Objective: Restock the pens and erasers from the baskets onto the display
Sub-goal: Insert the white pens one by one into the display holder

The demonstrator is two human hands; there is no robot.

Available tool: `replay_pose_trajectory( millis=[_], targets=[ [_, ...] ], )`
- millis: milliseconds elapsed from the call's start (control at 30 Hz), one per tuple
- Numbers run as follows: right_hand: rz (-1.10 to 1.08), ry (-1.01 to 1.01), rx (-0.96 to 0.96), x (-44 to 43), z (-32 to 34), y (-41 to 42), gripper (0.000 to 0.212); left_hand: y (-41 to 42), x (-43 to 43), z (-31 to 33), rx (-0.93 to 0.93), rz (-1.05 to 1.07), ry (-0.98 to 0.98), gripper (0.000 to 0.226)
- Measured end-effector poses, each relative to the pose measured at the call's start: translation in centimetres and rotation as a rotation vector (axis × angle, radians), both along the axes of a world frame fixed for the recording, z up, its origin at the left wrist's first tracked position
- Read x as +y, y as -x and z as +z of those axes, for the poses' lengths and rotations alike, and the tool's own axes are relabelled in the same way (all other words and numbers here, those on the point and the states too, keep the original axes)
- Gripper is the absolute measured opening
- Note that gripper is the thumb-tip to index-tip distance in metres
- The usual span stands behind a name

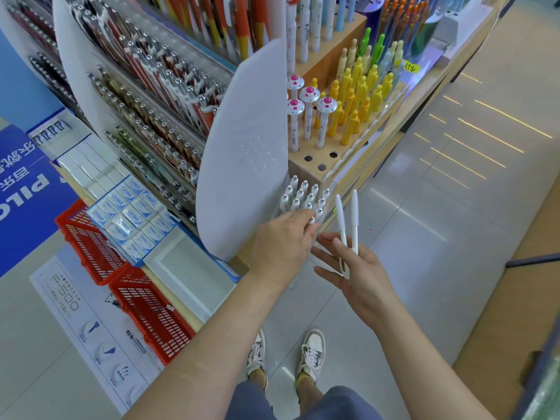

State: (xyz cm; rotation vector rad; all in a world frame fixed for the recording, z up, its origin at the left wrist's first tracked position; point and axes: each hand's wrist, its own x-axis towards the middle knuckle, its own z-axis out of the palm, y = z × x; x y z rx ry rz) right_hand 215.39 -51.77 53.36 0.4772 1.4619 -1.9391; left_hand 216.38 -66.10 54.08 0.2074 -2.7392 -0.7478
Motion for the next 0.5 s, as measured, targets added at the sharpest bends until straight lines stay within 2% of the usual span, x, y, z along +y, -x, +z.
replay_pose_trajectory(
  millis=[100, 200, 267, 333, 433, 500],
  targets=[
    [-0.001, 0.006, 0.011, 0.2, 0.2, 0.0, 0.024, 0.1, 0.0, 0.7, -0.092, 0.002, -0.086, 0.009],
    [0.014, -0.066, 0.083, 0.4, 0.6, 0.0, 0.022, -0.2, -0.2, 1.2, -0.214, 0.045, -0.193, 0.023],
    [0.022, -0.088, 0.132, 0.6, 0.9, 0.1, 0.022, -0.8, -0.3, 1.9, -0.206, 0.07, -0.227, 0.029],
    [0.058, -0.036, 0.14, 0.9, 1.6, 0.2, 0.026, -1.5, -0.1, 3.1, -0.133, 0.103, -0.28, 0.024],
    [0.263, 0.086, 0.123, 1.3, 3.5, 0.2, 0.034, -2.3, 0.6, 5.2, -0.157, 0.094, -0.511, 0.013],
    [0.423, 0.146, 0.101, 1.3, 4.4, 0.2, 0.039, -2.6, 1.2, 5.8, -0.278, 0.029, -0.719, 0.023]
  ],
)
